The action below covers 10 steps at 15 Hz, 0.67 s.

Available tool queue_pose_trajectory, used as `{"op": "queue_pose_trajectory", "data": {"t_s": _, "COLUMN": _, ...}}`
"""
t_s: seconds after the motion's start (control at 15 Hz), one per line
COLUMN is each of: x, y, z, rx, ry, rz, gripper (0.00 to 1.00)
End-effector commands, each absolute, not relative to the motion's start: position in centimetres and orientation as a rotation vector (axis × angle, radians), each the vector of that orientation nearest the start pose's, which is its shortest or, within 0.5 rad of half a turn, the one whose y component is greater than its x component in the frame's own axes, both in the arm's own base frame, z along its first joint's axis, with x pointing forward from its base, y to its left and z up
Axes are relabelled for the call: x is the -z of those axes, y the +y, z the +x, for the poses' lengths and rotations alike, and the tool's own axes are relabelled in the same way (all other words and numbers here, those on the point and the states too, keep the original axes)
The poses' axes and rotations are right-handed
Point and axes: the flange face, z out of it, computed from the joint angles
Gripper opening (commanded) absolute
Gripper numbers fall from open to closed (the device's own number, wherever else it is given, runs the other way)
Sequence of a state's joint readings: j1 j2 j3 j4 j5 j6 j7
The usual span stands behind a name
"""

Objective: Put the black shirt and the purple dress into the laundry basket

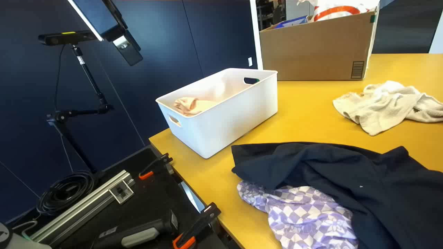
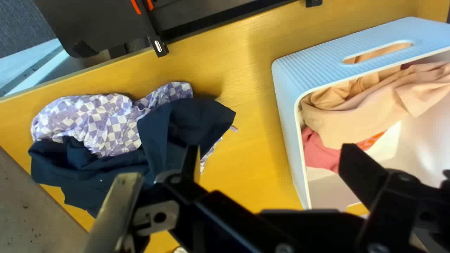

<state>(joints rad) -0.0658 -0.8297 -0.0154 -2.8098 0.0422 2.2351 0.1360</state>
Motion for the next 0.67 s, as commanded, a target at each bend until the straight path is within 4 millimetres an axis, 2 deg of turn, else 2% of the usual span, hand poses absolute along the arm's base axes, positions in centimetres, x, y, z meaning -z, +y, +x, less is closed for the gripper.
{"op": "queue_pose_trajectory", "data": {"t_s": 0.0, "x": -44.7, "y": -2.4, "z": 31.8, "rx": 0.379, "ry": 0.360, "rz": -3.042, "gripper": 1.00}}
{"op": "queue_pose_trajectory", "data": {"t_s": 0.33, "x": -44.2, "y": -2.4, "z": 31.8, "rx": 0.359, "ry": 0.360, "rz": -3.045, "gripper": 1.00}}
{"op": "queue_pose_trajectory", "data": {"t_s": 0.53, "x": -42.8, "y": -6.3, "z": 33.9, "rx": 0.328, "ry": 0.496, "rz": -2.999, "gripper": 1.00}}
{"op": "queue_pose_trajectory", "data": {"t_s": 0.6, "x": -41.5, "y": -8.1, "z": 35.1, "rx": 0.282, "ry": 0.540, "rz": -2.987, "gripper": 1.00}}
